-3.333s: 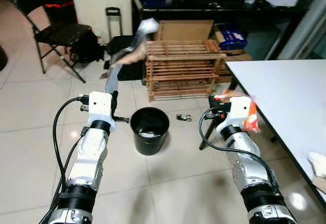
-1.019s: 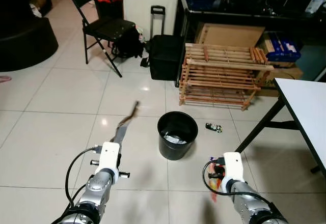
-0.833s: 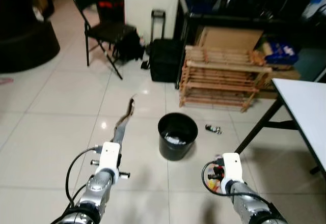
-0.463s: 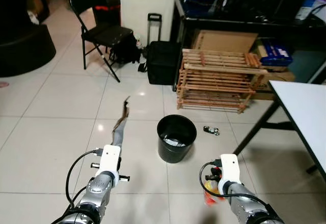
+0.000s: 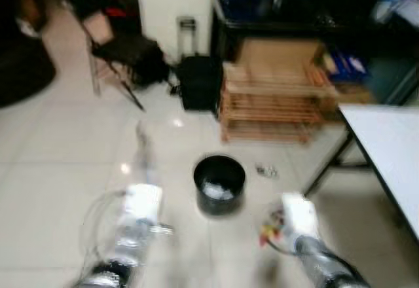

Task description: Picking trash to rubbish bin

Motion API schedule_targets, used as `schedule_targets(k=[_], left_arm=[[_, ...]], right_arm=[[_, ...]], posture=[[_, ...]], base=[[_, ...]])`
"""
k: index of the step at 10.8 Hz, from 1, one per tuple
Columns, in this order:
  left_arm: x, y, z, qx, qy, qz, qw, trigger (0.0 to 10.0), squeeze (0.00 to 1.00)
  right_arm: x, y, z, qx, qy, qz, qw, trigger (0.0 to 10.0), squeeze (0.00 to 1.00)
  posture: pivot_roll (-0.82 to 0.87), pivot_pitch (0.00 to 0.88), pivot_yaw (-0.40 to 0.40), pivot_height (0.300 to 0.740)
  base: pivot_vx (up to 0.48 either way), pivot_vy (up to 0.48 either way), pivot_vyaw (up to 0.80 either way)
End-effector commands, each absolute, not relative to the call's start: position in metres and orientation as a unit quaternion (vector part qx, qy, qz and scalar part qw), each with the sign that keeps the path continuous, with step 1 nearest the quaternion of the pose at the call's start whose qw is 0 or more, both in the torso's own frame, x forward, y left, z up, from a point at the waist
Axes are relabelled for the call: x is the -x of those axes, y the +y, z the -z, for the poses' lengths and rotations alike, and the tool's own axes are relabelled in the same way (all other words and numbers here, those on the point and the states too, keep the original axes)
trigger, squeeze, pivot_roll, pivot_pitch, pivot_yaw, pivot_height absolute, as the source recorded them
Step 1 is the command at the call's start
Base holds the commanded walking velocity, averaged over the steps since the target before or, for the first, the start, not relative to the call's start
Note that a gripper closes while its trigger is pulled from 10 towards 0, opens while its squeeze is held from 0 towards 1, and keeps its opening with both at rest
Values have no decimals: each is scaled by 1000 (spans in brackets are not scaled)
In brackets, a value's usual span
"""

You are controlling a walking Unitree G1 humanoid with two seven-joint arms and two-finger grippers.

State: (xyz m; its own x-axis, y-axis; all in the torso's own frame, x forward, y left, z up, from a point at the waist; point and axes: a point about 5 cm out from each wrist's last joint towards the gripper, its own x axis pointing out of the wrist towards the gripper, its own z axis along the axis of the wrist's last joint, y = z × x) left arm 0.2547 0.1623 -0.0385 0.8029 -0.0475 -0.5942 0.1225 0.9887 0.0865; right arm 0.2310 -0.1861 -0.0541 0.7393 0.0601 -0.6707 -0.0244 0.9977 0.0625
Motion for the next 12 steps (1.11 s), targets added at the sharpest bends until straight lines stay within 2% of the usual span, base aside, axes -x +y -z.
schedule_targets(k=[1, 6, 9, 12], left_arm=[[-253, 179, 39, -76, 316, 27, 945, 10000, 0], [-252, 180, 40, -76, 319, 27, 944, 10000, 0], [-253, 179, 39, -76, 318, 27, 945, 10000, 0], [-252, 180, 39, -76, 319, 25, 944, 10000, 0]], right_arm=[[-241, -174, 48, -30, 342, -37, 938, 10000, 0], [-242, -172, 48, -26, 340, -42, 939, 10000, 0], [-244, -170, 47, -22, 335, -48, 941, 10000, 0], [-243, -171, 47, -30, 335, -42, 941, 10000, 0]], posture=[[55, 16, -60, 740], [57, 0, -56, 740], [59, 0, -58, 740], [59, 3, -58, 740]], base=[[405, 0, 0], [411, 0, 0], [411, 0, 658], [411, 0, 0]])
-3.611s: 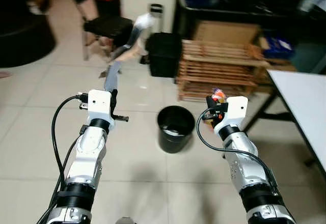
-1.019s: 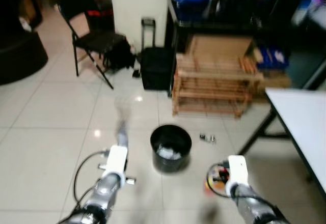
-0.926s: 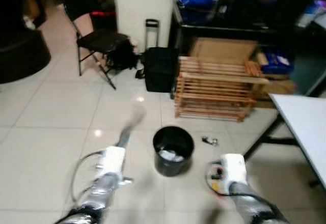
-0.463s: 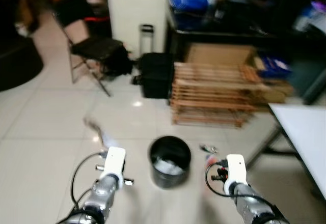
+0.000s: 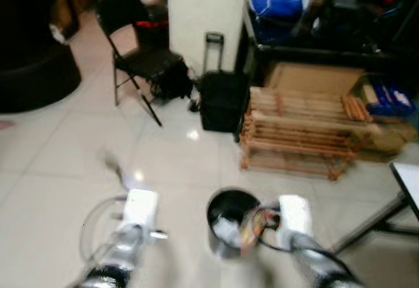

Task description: Picking trash to rubbish bin

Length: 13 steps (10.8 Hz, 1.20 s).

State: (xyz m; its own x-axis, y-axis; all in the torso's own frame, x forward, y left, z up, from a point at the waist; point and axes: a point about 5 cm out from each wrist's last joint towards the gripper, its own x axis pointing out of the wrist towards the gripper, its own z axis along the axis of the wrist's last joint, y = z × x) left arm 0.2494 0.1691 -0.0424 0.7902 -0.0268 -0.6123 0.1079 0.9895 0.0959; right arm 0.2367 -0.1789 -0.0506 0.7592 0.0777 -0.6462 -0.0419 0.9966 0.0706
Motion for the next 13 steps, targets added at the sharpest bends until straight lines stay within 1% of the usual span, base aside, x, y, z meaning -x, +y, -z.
schedule_targets(k=[1, 7, 8, 11, 13], left_arm=[[-252, 181, 40, -75, 320, 24, 944, 10000, 0], [-251, 181, 40, -73, 320, 24, 944, 10000, 0], [-251, 181, 40, -73, 320, 24, 944, 10000, 0], [-252, 180, 39, -73, 318, 25, 945, 10000, 0], [-253, 178, 39, -68, 317, 27, 945, 10000, 0]], right_arm=[[-243, -171, 47, -31, 335, -40, 941, 10000, 0], [-243, -172, 47, -34, 335, -36, 941, 10000, 0], [-243, -172, 47, -39, 338, -36, 940, 10000, 0], [-244, -172, 46, -38, 333, -35, 942, 10000, 0], [-244, -171, 46, -38, 332, -36, 942, 10000, 0]], posture=[[59, 3, -58, 740], [58, 17, -59, 740], [58, 18, -60, 740], [59, 17, -61, 740], [59, 19, -60, 740]], base=[[405, 0, 0], [410, 0, 0], [412, 0, -800], [412, 0, 0], [0, 0, 0]])
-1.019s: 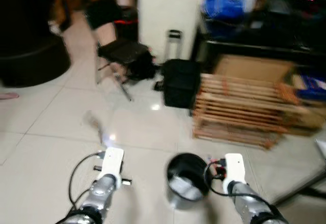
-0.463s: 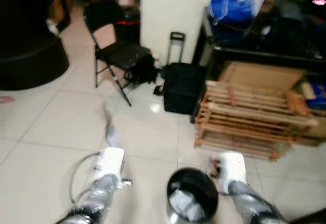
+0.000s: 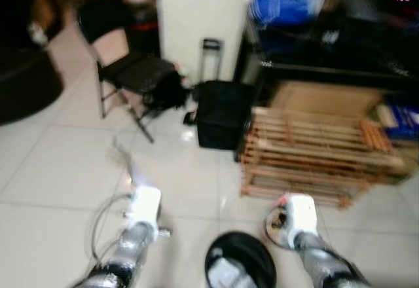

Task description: Picking trash to rubbish bin

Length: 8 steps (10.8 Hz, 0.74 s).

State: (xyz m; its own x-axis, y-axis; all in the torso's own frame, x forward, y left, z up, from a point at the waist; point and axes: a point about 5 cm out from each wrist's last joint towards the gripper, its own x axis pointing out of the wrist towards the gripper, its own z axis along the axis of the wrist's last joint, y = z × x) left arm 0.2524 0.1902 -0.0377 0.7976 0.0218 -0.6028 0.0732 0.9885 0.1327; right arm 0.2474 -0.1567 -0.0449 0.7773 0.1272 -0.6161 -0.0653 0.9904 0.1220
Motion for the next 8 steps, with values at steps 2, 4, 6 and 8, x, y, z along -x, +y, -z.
schedule_targets(k=[2, 4, 6, 8], left_arm=[[-251, 178, 40, -64, 320, 28, 945, 10000, 0], [-251, 178, 41, -64, 321, 29, 944, 10000, 0], [-250, 178, 41, -64, 323, 32, 944, 10000, 0], [-250, 177, 41, -65, 323, 35, 944, 10000, 0]], right_arm=[[-244, -171, 46, -37, 333, -35, 941, 10000, 0], [-244, -171, 46, -36, 334, -35, 941, 10000, 0], [-244, -170, 47, -35, 335, -36, 941, 10000, 0], [-242, -170, 48, -32, 340, -34, 939, 10000, 0]], posture=[[61, 19, -61, 740], [63, 16, -59, 740], [63, 11, -57, 740], [67, 4, -55, 740]], base=[[0, 0, 0], [0, 0, 0], [0, 0, 0], [0, 0, 0]])
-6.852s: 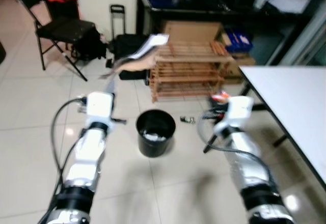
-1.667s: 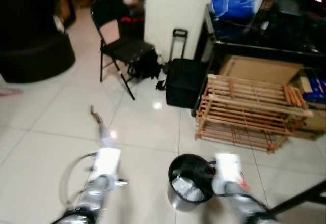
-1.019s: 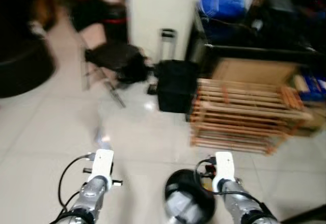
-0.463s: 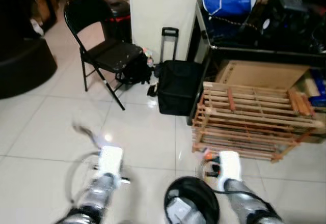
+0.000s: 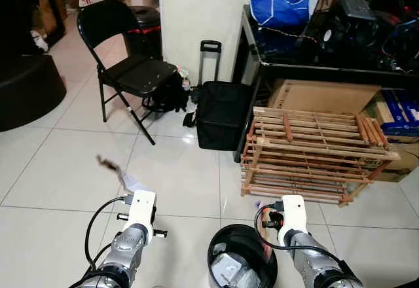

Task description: Picking trash to rubbish bin

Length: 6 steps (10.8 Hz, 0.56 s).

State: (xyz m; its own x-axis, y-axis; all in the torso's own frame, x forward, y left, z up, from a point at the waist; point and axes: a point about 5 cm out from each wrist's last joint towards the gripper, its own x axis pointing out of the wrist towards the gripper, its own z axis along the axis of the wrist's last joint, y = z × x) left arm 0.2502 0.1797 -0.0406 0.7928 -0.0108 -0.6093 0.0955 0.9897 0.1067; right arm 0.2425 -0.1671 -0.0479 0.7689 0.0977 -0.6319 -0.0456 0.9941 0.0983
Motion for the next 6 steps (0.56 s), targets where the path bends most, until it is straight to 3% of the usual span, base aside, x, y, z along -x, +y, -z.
schedule_targets(k=[1, 6], left_arm=[[-250, 177, 41, -65, 324, 37, 943, 10000, 0], [-250, 177, 41, -68, 321, 43, 944, 10000, 0]], right_arm=[[-239, -171, 50, -27, 347, -31, 937, 10000, 0], [-222, -188, 61, 7, 385, 9, 923, 10000, 0]], posture=[[72, 1, -54, 740], [84, 17, -47, 740]], base=[[0, 0, 0], [0, 0, 0]])
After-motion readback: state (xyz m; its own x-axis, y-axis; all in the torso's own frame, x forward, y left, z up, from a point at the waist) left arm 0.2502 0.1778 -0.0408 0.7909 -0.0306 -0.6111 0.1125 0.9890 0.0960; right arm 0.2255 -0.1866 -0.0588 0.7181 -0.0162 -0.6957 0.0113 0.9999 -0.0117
